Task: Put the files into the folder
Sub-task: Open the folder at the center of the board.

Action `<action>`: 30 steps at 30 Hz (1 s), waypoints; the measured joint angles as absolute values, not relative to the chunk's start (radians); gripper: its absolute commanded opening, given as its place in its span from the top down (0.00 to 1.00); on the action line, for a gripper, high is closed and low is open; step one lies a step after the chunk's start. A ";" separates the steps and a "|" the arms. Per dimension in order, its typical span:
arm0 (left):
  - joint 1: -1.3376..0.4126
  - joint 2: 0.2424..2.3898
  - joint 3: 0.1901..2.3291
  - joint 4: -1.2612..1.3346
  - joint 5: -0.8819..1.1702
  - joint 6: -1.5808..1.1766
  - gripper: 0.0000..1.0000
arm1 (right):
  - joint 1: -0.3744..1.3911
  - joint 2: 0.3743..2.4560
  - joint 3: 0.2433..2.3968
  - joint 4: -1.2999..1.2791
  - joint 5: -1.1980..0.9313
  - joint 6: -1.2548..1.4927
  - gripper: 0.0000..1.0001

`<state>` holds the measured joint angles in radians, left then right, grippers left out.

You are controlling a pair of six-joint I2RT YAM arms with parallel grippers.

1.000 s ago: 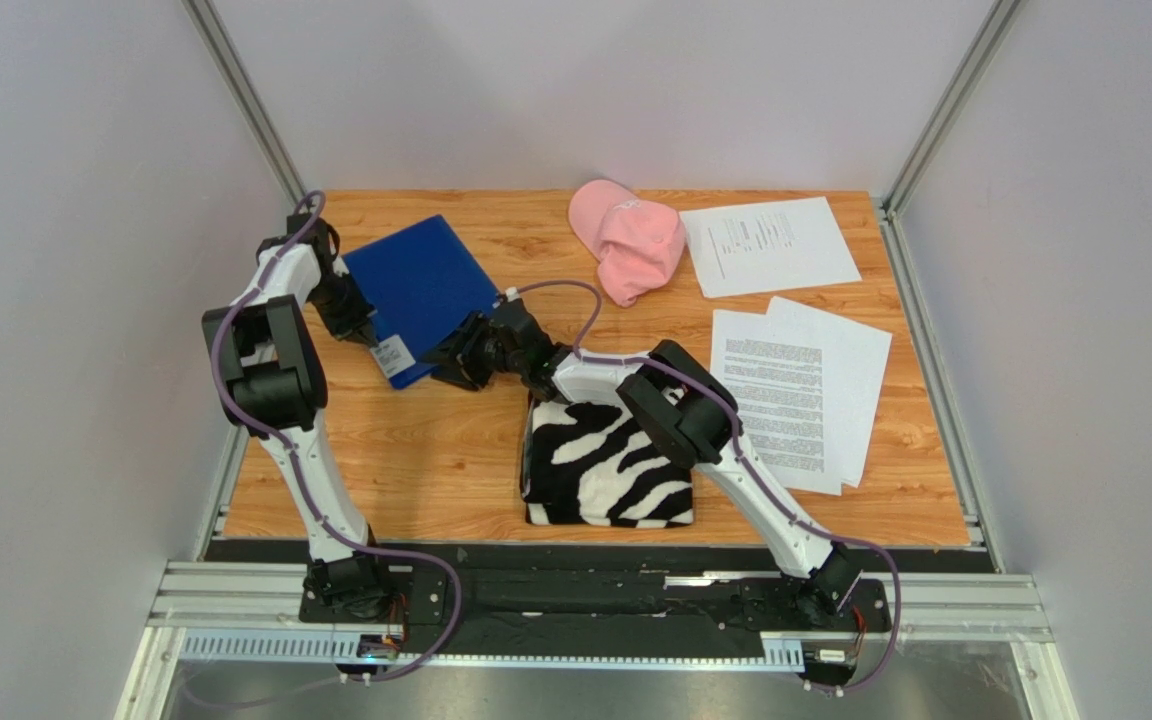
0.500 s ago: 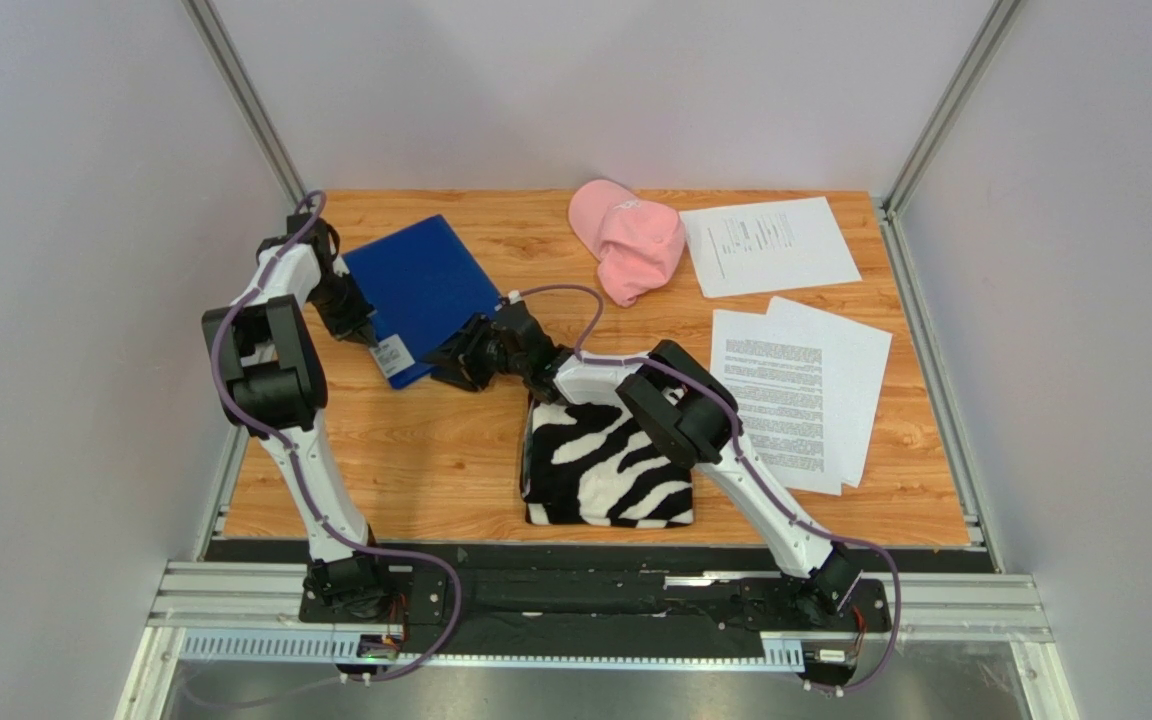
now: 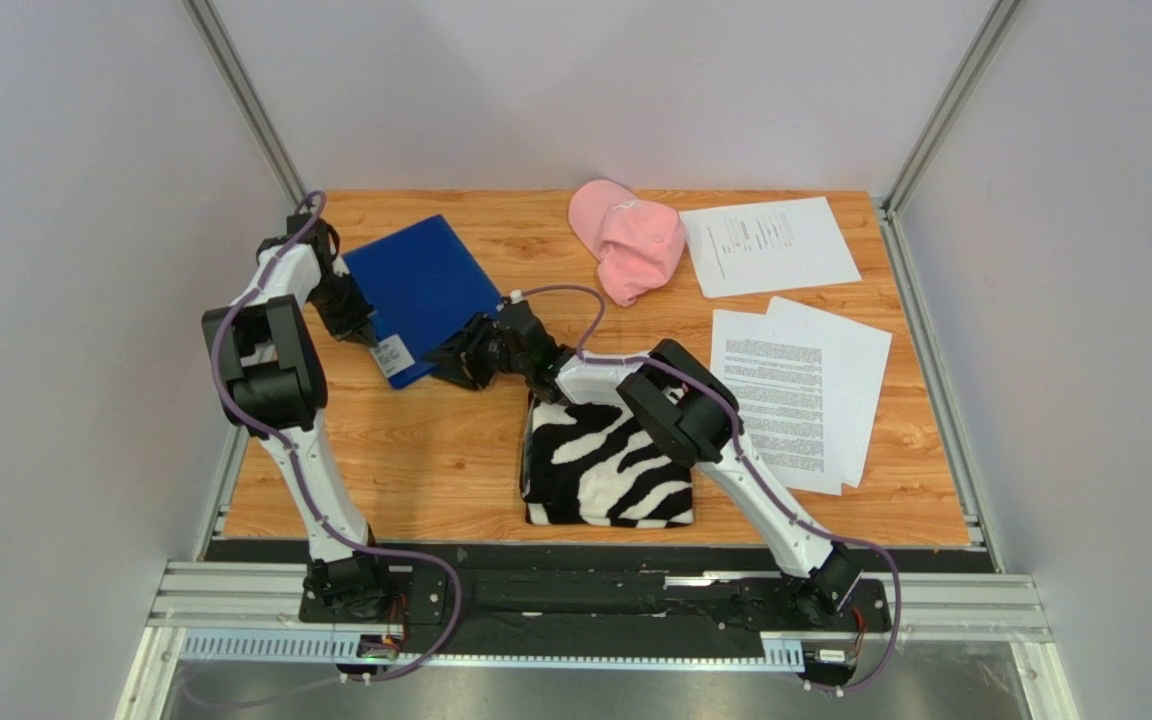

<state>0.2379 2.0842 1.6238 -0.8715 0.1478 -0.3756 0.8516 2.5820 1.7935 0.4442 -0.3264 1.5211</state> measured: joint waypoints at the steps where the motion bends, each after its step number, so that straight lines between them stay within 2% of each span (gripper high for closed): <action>1: 0.238 2.084 1.623 -0.871 0.148 -0.376 0.96 | 0.849 2.582 1.794 0.444 -0.326 1.523 0.55; 8: 0.238 2.084 1.617 -0.871 0.148 -0.375 0.96 | 0.834 2.604 1.829 0.440 -0.323 1.524 0.55; 16: 0.238 2.084 1.615 -0.871 0.148 -0.368 0.96 | 0.819 2.629 1.855 0.448 -0.307 1.523 0.60; 17: 0.238 2.084 1.615 -0.872 0.148 -0.367 0.96 | 0.816 2.630 1.855 0.451 -0.301 1.523 0.64; 19: 0.238 2.084 1.615 -0.871 0.148 -0.363 0.96 | 0.810 2.637 1.863 0.452 -0.289 1.522 0.65; 26: 0.238 2.084 1.615 -0.872 0.149 -0.355 0.96 | 0.795 2.701 1.954 0.464 -0.245 1.511 0.64; 30: 0.238 2.084 1.613 -0.871 0.152 -0.353 0.96 | 0.791 2.749 2.031 0.462 -0.228 1.492 0.70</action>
